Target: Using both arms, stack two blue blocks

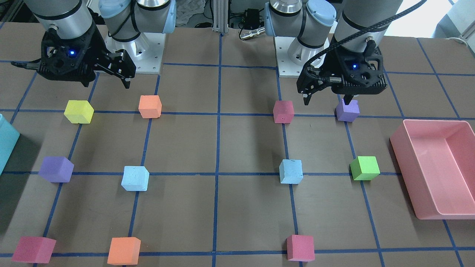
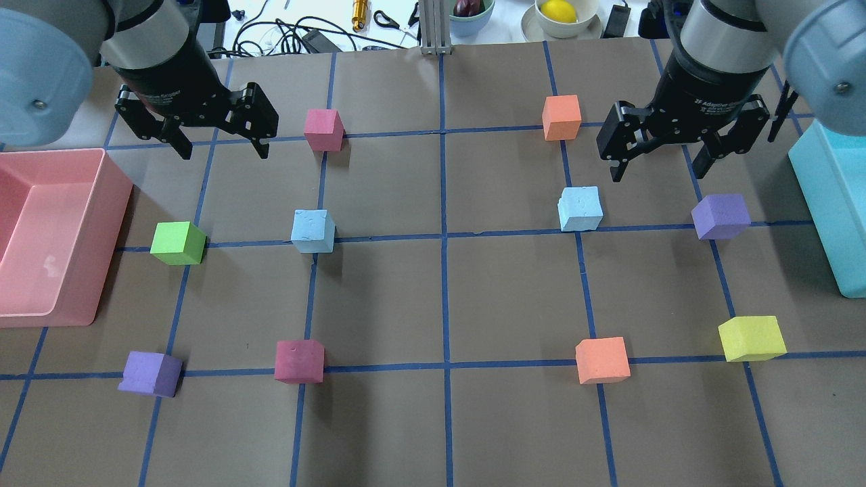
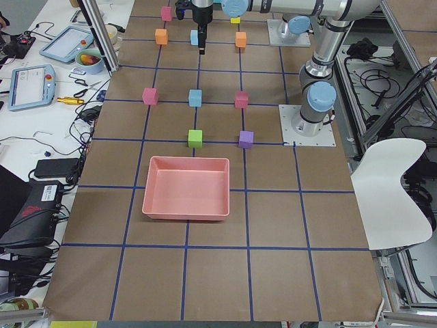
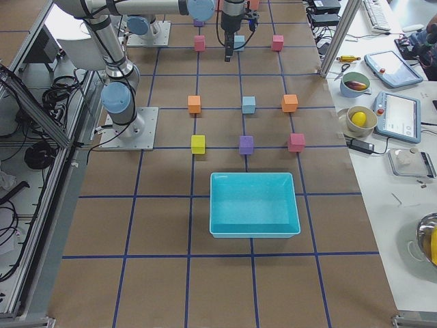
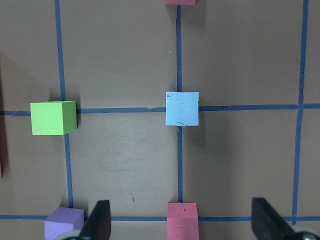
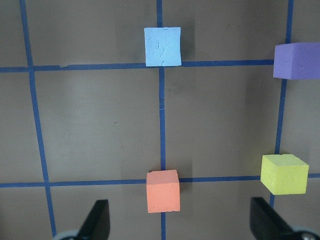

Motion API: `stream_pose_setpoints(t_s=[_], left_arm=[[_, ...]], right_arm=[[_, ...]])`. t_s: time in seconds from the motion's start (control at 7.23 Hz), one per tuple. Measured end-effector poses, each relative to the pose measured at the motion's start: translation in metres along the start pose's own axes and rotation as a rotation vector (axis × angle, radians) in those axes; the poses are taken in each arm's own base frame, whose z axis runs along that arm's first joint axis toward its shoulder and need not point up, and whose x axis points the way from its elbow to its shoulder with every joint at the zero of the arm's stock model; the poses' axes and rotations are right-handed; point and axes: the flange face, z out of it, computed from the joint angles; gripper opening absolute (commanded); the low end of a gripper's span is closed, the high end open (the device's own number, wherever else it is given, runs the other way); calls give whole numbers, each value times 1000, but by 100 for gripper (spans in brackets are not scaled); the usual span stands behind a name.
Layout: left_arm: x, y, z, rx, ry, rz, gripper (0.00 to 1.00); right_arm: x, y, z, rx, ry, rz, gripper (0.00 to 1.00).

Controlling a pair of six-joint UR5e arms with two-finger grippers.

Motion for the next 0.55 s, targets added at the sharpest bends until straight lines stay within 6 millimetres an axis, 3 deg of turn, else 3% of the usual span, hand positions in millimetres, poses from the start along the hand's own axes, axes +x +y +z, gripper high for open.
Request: stream_pose_setpoints(t_s=[0.55], left_arm=[[0,0,0,-1,0,0,100]], right_arm=[[0,0,3,-4,2,0,100]])
